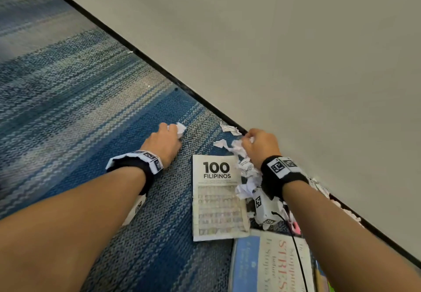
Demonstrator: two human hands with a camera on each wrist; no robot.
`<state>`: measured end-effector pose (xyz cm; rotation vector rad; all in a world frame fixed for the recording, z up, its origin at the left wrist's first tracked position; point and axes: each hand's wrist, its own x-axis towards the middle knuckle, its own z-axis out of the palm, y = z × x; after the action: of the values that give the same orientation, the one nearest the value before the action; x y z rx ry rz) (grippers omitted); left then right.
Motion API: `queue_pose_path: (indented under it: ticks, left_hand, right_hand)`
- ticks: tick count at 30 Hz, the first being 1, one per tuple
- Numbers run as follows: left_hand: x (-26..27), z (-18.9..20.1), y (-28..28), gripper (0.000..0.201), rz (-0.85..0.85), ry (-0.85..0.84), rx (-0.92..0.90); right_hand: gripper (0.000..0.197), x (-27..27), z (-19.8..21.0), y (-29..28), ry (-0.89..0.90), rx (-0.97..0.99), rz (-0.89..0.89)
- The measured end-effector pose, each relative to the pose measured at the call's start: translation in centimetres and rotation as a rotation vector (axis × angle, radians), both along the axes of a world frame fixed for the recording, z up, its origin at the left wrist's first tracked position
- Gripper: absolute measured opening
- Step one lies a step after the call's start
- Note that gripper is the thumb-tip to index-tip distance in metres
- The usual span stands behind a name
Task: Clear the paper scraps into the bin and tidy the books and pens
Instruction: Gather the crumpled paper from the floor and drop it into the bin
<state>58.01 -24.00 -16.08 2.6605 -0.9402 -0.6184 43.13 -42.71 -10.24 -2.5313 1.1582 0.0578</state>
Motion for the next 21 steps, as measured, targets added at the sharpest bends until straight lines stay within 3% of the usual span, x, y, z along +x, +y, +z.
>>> queue_pose_path:
  ticks: [3, 6, 10, 14, 21]
  left_hand:
    - [-0.4, 1.7, -3.6, 0.03, -0.162, 0.031, -0.072]
    - [-0.3, 2.2, -7.6, 0.05, -0.323, 0.094, -0.071]
    - [0.0, 0.9, -10.6, 0.072, -0.373, 0.217, 0.09]
    - [0.6, -0.2, -12.6, 0.059, -0.428, 0.151, 0.147]
    - [0.3, -1.0, -14.8, 0.034, -0.551, -0.005, 0.16]
  right_hand:
    - [0.026, 1.3, -1.2, 0.3, 0.111, 0.016, 0.063]
    - [0.038, 2.0, -2.4, 0.1, 0.194, 0.059, 0.054]
    - [0.024, 1.4, -4.0, -0.9, 0.282, 0.069, 0.092]
    - [0.027, 0.1, -4.2, -2.2, 0.228, 0.066, 0.03]
    - [0.023, -6.2, -2.3, -2.6, 0.088, 0.204, -0.25]
